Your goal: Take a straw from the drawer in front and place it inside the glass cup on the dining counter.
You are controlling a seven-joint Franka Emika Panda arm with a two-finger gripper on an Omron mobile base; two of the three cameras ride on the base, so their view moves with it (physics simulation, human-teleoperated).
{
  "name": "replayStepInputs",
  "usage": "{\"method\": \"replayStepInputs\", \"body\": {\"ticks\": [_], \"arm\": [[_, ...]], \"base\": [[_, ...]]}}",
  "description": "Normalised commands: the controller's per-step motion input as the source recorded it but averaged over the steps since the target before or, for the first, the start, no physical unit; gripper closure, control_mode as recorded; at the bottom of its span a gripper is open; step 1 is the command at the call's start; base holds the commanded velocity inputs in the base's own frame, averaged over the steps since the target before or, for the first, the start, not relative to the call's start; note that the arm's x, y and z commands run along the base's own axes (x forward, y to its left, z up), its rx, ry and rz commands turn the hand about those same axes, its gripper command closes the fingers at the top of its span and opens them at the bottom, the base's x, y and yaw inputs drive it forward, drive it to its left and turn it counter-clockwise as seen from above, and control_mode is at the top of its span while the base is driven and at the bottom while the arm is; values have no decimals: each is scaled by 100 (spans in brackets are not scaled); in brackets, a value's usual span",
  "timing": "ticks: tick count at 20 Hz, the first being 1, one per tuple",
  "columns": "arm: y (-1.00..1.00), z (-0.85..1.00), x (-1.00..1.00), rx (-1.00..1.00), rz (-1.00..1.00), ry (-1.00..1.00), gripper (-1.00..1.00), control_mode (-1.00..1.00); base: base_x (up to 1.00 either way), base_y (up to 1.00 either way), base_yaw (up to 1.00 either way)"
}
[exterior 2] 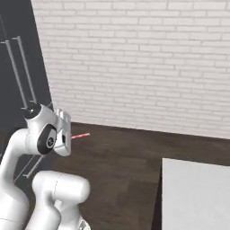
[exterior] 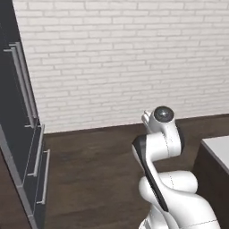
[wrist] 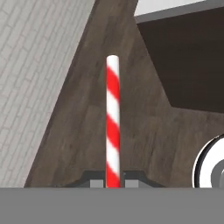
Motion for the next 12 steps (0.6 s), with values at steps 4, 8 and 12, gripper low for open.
{"method": "replayStepInputs", "body": {"ticks": [4, 8, 12], "arm": [[0, 0, 0, 0, 0, 0, 100, 100], [0, 0, 0, 0, 0, 0, 100, 100], [0, 0, 0, 0, 0, 0, 100, 100]], "base": [[100, -18, -33], [100, -17, -52], [100, -2, -53]]}}
